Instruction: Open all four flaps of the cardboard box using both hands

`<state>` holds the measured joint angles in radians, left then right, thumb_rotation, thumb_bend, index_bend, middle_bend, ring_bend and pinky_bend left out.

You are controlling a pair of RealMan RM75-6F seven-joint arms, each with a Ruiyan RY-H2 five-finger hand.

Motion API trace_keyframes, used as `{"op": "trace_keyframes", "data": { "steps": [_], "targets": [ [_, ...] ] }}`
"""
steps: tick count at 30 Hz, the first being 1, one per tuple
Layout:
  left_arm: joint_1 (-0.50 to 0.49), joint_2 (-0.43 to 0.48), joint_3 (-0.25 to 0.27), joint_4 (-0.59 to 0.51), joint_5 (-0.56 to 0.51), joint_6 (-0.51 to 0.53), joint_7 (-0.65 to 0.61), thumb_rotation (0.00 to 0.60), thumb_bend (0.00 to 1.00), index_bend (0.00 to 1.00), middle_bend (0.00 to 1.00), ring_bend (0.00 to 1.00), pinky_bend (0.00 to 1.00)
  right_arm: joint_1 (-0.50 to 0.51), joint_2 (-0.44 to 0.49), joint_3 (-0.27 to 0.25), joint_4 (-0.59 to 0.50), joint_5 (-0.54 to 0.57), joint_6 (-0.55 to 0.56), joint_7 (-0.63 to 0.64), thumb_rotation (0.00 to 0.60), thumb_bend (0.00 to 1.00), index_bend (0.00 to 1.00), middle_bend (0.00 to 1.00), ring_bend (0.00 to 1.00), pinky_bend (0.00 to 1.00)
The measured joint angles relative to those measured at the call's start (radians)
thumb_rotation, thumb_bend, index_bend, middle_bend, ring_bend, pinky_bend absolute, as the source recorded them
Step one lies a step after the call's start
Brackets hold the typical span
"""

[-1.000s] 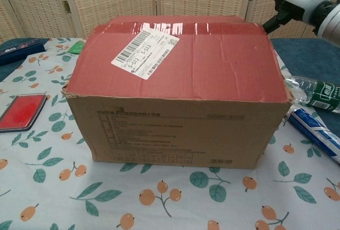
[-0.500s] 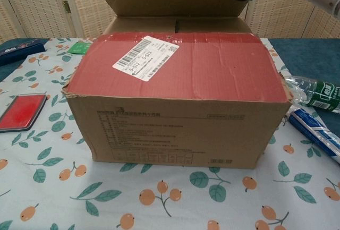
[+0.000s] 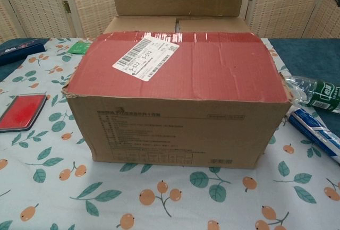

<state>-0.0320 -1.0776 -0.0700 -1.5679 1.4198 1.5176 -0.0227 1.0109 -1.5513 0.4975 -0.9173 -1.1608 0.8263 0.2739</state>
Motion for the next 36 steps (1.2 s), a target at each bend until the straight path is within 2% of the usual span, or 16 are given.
{"op": "trace_keyframes", "data": {
  "steps": [4,12,15,19,22,25,31,36],
  "targets": [
    [-0.001,-0.001,-0.004,0.005,-0.014,-0.009,-0.001,0.600,0.43,0.09,0.14,0.13,0.05,0.039,-0.031,0.004,0.103,0.026,-0.056,0.000,0.600,0.29,0.00,0.00,0.00,0.00],
    [-0.006,-0.003,-0.018,0.017,-0.055,-0.034,-0.001,0.600,0.43,0.09,0.14,0.13,0.05,0.145,-0.124,0.013,0.391,0.068,-0.194,0.057,0.600,0.29,0.00,0.00,0.00,0.00],
    [-0.008,-0.004,-0.020,0.020,-0.061,-0.041,0.000,0.600,0.43,0.09,0.14,0.13,0.05,0.165,-0.146,0.006,0.445,0.058,-0.215,0.118,0.600,0.29,0.00,0.00,0.00,0.00],
    [-0.010,-0.007,-0.018,0.020,-0.055,-0.041,0.006,0.600,0.43,0.09,0.14,0.13,0.05,0.164,-0.142,-0.010,0.438,0.030,-0.205,0.178,0.600,0.29,0.00,0.00,0.00,0.00],
    [-0.013,-0.010,-0.014,0.018,-0.047,-0.045,0.014,0.600,0.43,0.10,0.14,0.13,0.05,0.146,-0.117,-0.026,0.384,0.005,-0.167,0.188,0.600,0.29,0.00,0.00,0.00,0.00],
    [-0.016,-0.013,-0.010,0.015,-0.038,-0.045,0.027,0.600,0.43,0.09,0.14,0.13,0.05,0.115,-0.071,-0.038,0.285,-0.013,-0.131,0.186,0.600,0.29,0.00,0.00,0.00,0.00],
    [-0.019,-0.021,-0.007,0.010,-0.022,-0.038,0.046,0.600,0.43,0.10,0.14,0.13,0.05,0.025,0.084,-0.057,-0.024,-0.014,-0.087,0.148,0.600,0.29,0.00,0.00,0.00,0.00],
    [-0.024,-0.030,-0.006,0.010,-0.019,-0.039,0.067,0.600,0.43,0.09,0.14,0.13,0.04,-0.082,0.255,-0.066,-0.323,0.000,-0.059,0.144,0.600,0.29,0.00,0.00,0.00,0.00]
  ]
}}
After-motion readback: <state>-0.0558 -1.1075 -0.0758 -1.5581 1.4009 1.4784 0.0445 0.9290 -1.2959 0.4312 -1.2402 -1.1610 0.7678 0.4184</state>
